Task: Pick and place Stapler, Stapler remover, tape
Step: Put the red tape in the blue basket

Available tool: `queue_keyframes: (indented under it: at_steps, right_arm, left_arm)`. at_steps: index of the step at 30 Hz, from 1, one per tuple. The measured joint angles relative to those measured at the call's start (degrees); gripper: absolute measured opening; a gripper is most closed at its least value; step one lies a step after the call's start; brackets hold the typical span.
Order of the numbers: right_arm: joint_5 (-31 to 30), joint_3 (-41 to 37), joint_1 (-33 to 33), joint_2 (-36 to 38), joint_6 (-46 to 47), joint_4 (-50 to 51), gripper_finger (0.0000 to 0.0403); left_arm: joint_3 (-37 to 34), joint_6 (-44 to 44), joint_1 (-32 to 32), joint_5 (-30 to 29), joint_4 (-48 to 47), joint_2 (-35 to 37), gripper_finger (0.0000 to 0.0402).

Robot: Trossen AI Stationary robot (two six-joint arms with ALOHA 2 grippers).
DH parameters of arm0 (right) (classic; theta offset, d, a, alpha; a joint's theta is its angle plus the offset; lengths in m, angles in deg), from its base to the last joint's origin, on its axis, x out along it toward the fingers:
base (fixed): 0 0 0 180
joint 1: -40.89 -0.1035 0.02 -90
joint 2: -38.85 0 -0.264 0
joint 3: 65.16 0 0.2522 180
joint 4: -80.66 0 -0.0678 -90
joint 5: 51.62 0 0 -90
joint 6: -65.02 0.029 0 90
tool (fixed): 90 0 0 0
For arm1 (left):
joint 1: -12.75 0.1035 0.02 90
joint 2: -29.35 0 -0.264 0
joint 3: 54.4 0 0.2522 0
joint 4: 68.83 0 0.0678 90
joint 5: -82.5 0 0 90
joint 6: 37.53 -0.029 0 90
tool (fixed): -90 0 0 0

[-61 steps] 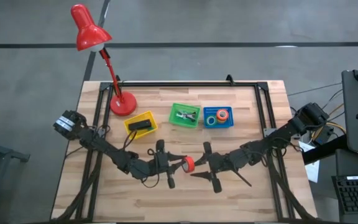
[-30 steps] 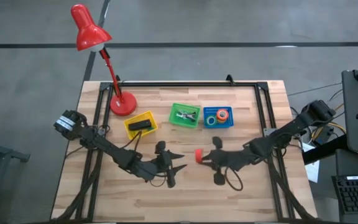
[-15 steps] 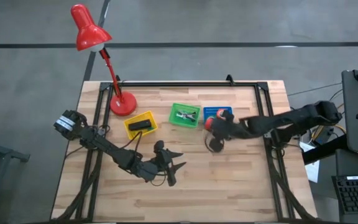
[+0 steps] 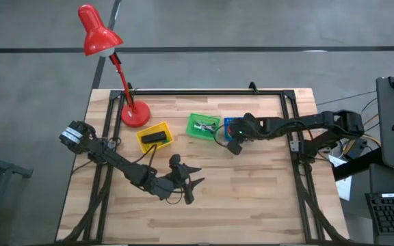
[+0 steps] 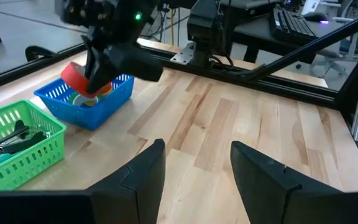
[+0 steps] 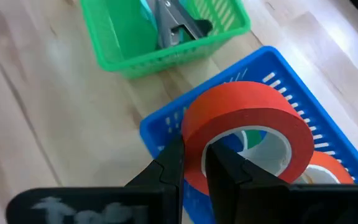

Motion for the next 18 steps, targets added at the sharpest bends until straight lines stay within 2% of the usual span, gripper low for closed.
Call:
queue_keyframes:
  at_steps: [11, 18]
  right_arm:
    - [-0.2, 0.2, 1.2, -2.5, -0.4, -0.3, 0.0057]
    - [-0.8, 3.5, 1.2, -1.0, 0.9, 6.9, 0.0046]
  left_arm:
    - [0.0, 0.0, 0.0, -0.3, 0.0, 0.0, 0.0184]
    - [0.0, 0.0, 0.0, -0.4, -0.2, 0.0, 0.0184]
